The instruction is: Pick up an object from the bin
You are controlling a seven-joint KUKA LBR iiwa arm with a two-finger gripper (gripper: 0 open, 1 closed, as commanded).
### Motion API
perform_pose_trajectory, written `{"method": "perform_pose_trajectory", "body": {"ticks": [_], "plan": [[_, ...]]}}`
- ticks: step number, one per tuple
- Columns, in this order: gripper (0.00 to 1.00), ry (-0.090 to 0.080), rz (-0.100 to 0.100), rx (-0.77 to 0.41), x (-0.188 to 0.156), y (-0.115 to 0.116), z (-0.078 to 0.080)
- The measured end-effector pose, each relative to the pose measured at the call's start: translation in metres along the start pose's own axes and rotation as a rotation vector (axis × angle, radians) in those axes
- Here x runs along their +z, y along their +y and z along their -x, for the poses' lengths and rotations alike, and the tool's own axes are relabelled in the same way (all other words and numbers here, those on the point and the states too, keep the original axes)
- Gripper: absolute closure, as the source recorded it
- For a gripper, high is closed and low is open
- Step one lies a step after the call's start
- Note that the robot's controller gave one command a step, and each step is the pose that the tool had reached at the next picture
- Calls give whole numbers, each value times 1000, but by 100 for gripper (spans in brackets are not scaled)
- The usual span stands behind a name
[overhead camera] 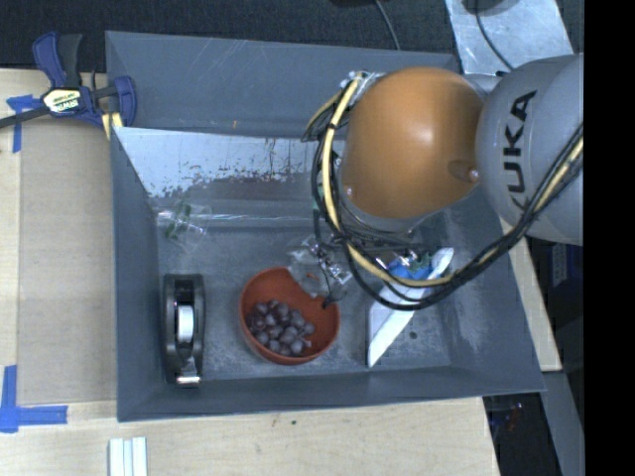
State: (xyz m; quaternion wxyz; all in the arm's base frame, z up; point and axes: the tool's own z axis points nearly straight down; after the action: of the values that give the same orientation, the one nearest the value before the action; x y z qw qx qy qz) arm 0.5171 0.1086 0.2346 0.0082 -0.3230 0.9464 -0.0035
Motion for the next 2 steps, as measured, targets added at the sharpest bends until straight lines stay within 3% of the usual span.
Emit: {"method": "perform_pose_trajectory", "body": {"ticks": [1,2], "plan": [[100,-12,-7,57,57,-8,36],[100,-11,-6,19,47,7,37]]}}
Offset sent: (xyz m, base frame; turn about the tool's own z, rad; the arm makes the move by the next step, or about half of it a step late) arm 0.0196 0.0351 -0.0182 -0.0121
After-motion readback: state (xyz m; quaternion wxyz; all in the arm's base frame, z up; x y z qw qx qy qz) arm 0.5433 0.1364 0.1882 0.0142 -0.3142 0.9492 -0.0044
